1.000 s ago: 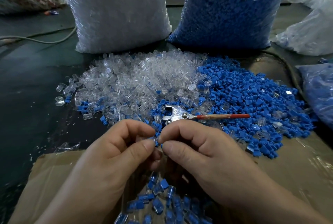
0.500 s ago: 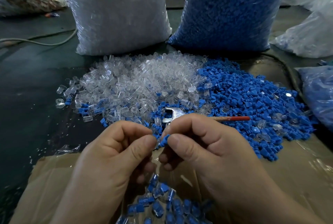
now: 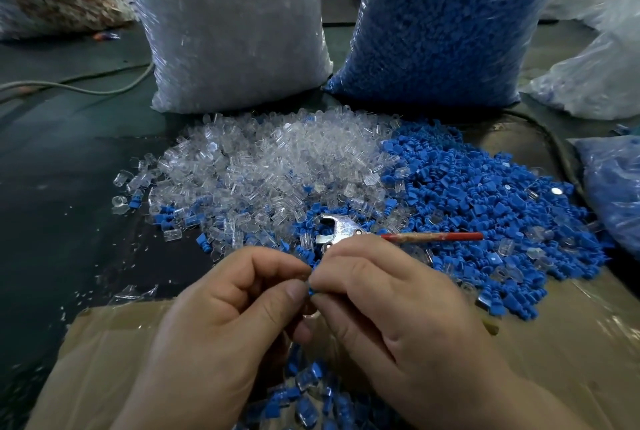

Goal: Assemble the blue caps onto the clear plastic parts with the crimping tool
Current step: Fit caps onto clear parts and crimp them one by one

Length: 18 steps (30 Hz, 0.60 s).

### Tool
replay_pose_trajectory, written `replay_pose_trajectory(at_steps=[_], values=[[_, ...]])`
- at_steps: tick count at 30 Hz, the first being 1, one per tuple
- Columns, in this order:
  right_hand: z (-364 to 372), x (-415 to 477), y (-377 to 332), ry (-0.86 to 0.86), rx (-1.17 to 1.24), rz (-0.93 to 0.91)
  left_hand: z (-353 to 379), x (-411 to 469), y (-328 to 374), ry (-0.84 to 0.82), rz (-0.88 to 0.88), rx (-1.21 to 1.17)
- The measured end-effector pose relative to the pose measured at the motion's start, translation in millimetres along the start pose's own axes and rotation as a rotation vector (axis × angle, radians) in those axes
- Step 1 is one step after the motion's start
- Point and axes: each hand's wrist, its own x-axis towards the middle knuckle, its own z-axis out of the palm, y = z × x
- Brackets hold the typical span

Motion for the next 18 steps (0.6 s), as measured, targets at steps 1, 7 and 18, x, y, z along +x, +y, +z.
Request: replay_pose_trajectory(at_steps=[1, 7, 18], values=[[-0.3, 0.0, -0.3, -0.001, -0.008, -0.007, -0.4, 0.1, 0.4, 0.005, 0.004, -0.007], [-1.3, -0.5, -0.8, 0.032, -0.039, -0.018, -0.6, 2.6, 3.9, -0.072, 0.034, -0.104], [-7.7, 1.6, 1.8, -0.148, -0.148, -0.019, -2.3, 5.9, -1.4, -0.056, 0.043, 0.015]])
